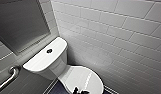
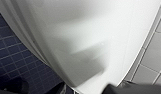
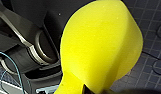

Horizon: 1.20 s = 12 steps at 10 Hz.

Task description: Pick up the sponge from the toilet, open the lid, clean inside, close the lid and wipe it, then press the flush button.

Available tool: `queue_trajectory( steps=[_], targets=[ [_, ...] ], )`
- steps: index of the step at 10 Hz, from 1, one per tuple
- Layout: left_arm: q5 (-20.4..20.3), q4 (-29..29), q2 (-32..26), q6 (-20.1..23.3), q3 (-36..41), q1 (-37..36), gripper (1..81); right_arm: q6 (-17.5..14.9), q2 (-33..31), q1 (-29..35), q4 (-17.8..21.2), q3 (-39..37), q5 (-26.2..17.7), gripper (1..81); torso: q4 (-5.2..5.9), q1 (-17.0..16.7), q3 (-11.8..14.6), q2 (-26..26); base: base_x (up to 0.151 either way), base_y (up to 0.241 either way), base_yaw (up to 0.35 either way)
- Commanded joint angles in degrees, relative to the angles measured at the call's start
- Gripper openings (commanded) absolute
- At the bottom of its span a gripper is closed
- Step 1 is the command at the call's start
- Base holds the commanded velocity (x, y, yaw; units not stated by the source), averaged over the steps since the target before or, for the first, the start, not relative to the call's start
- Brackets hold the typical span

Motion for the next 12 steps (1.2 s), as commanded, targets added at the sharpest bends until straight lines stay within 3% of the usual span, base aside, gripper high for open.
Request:
queue_trajectory(
  steps=[1,4,10,12],
  targets=[
    [-3.6,1.3,-1.4,0.9,4.2,-7.5,81.1,0.2,-0.6,-2.3,-0.3,-0.3,-3.6,1.0,0.0,0.0,0.0,0.0,0.0,0.0,0.0],
    [-6.6,2.4,-5.3,1.5,11.8,-7.0,81.1,0.1,-0.5,-2.2,-0.4,-0.3,-3.5,1.0,0.0,0.0,0.0,0.0,0.0,0.0,0.0],
    [-9.9,2.8,-9.2,1.5,19.0,-6.8,81.1,0.1,-0.3,-2.1,-0.7,-0.3,-3.5,1.0,0.0,0.0,0.0,0.0,0.0,0.0,0.0],
    [-10.8,2.7,-10.4,1.4,20.6,-6.7,81.1,0.1,-0.3,-2.1,-0.8,-0.3,-3.5,1.0,0.0,0.0,4.1,0.0,0.0,0.0,0.0]
  ],
)
